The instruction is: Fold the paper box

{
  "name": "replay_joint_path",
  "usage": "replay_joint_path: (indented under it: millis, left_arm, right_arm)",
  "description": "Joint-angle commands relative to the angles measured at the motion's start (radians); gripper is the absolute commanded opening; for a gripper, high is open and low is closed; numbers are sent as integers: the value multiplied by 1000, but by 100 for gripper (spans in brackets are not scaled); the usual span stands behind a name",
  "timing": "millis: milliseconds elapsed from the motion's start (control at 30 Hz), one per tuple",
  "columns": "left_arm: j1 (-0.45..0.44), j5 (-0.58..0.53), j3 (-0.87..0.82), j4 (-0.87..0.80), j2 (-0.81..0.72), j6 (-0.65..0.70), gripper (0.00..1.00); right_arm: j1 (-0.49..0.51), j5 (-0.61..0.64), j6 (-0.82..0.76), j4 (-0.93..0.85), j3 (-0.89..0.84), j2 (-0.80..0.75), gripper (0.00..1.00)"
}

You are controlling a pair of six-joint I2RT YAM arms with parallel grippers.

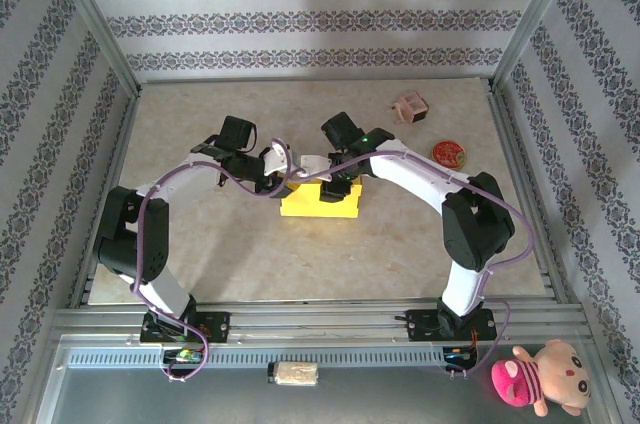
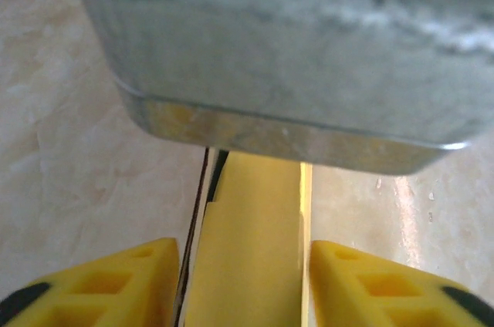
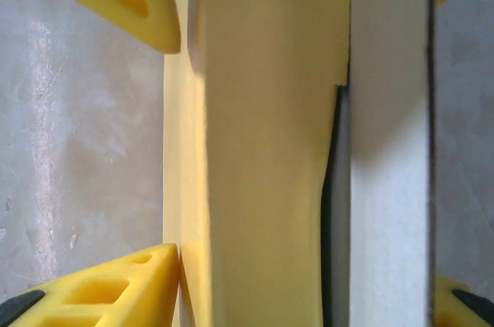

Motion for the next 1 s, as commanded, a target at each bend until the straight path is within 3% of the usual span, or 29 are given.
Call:
replay_joint_path:
  millis: [0, 167, 600, 700, 833, 967]
  left_arm:
    - [7, 8, 7, -39, 14, 0, 41]
    - [8, -6, 11, -42, 11, 1, 39]
    - [8, -65, -14, -22, -42, 16, 38]
    - [7, -74, -18, -19, -47, 19, 38]
    - [8, -85, -23, -19, -52, 27, 38]
    - [7, -83, -21, -19, -49, 33, 38]
  right_arm:
    - [18, -21, 9, 5, -24, -17, 51]
    - [10, -17, 40, 44, -42, -38, 56]
    - [-120, -196, 265, 215, -168, -229, 64]
    - [-161, -243, 402, 301, -238, -316, 64]
    - [-252, -235, 714, 450, -349, -442, 60]
    - [-366, -304, 882, 405, -377, -493, 56]
